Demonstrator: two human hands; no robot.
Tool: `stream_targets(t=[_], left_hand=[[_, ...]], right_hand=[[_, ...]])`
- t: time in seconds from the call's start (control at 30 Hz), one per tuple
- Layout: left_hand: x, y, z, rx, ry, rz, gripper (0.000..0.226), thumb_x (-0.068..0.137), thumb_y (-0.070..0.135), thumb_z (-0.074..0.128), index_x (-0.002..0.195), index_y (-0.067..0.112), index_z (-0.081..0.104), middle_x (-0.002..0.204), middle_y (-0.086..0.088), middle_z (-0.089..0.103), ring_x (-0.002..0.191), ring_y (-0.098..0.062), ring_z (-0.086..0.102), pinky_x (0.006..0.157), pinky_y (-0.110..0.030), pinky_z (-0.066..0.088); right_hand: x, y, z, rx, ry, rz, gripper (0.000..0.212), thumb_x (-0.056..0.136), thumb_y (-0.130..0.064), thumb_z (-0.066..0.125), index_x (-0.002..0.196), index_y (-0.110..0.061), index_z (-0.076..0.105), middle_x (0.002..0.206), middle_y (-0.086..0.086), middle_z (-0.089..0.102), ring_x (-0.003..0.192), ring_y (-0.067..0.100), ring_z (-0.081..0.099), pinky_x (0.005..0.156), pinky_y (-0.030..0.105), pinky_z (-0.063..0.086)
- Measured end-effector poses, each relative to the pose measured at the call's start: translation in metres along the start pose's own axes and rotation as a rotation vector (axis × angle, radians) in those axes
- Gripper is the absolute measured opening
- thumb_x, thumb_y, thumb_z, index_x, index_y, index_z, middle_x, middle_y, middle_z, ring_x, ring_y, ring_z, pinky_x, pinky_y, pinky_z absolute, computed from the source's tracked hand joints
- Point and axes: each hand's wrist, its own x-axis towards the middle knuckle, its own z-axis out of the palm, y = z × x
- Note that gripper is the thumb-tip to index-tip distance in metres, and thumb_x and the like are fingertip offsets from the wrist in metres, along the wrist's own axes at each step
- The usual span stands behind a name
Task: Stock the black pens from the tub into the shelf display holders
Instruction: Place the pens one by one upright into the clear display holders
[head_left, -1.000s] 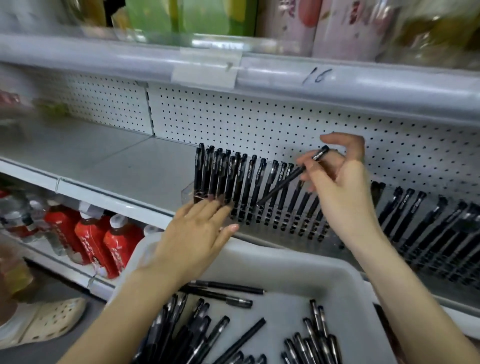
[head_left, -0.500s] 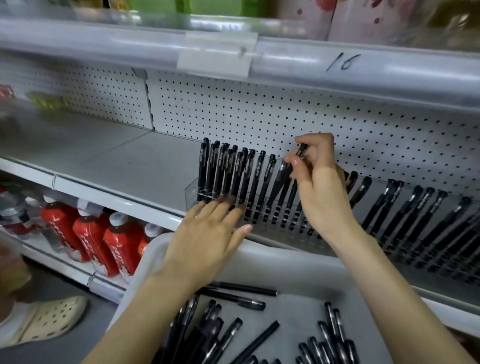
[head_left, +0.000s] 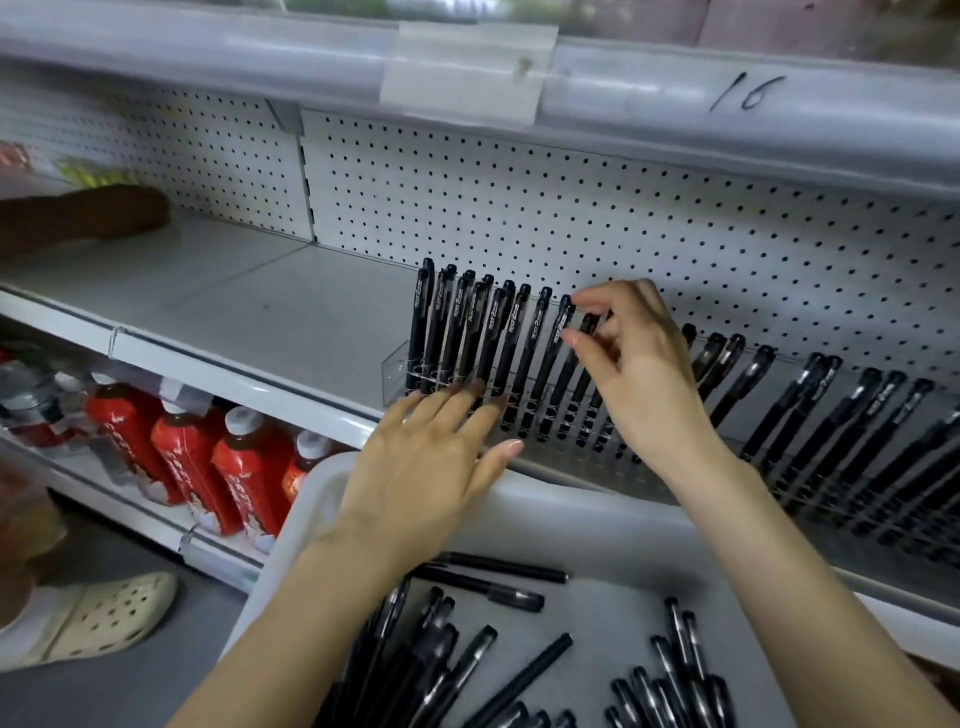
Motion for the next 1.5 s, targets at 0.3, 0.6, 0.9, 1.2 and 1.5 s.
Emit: stream_targets(t=[0.3, 0.6, 0.9, 1.2, 1.5], left_hand=[[-0.001, 0.003, -0.006, 0.001, -0.061, -0.015, 0.068, 0.095, 0.055, 0.007, 0.132, 0.02, 0.051, 0.143, -0.006, 0.045, 0.125, -0.024, 0.048, 0.104, -0.041, 0.035], [-0.006, 0.013, -0.01, 0.023, -0.044, -0.023, 0.07, 0.093, 0.057, 0.007, 0.134, 0.019, 0.05, 0.144, -0.007, 0.045, 0.128, -0.026, 0.046, 0.106, -0.041, 0.031], [-0.009, 0.015, -0.012, 0.027, -0.06, -0.046, 0.072, 0.091, 0.057, 0.005, 0.136, 0.02, 0.048, 0.143, -0.007, 0.046, 0.128, -0.026, 0.045, 0.105, -0.041, 0.032], [-0.012, 0.013, -0.014, -0.002, -0.041, -0.051, 0.072, 0.091, 0.057, 0.006, 0.136, 0.02, 0.048, 0.145, -0.006, 0.044, 0.129, -0.025, 0.045, 0.103, -0.039, 0.033], [-0.011, 0.013, -0.013, 0.009, -0.045, -0.06, 0.072, 0.091, 0.058, 0.005, 0.137, 0.021, 0.047, 0.145, -0.005, 0.043, 0.129, -0.025, 0.044, 0.103, -0.04, 0.033]], right_hand=[[-0.048, -0.02, -0.04, 0.204, 0.025, 0.193, 0.015, 0.087, -0.02, 0.065, 0.101, -0.021, 0.06, 0.093, -0.007, 0.058, 0.074, 0.003, 0.055, 0.071, 0.014, 0.046], [-0.135, -0.008, -0.004, 0.144, -0.81, 0.208, 0.006, 0.077, -0.019, 0.077, 0.08, -0.021, 0.072, 0.081, -0.008, 0.067, 0.073, 0.005, 0.058, 0.071, 0.019, 0.047], [-0.141, 0.001, 0.007, 0.016, -0.939, 0.086, 0.012, 0.077, -0.022, 0.076, 0.085, -0.017, 0.068, 0.09, -0.006, 0.059, 0.079, 0.006, 0.054, 0.074, 0.023, 0.045], [-0.138, 0.032, -0.017, -0.242, -0.88, 0.266, 0.012, 0.077, -0.018, 0.074, 0.082, -0.02, 0.064, 0.087, -0.001, 0.063, 0.08, 0.012, 0.057, 0.068, 0.023, 0.044], [-0.143, -0.007, 0.006, -0.039, -0.896, 0.035, 0.016, 0.082, -0.029, 0.071, 0.095, -0.021, 0.069, 0.096, -0.007, 0.06, 0.088, 0.008, 0.056, 0.082, 0.026, 0.046]])
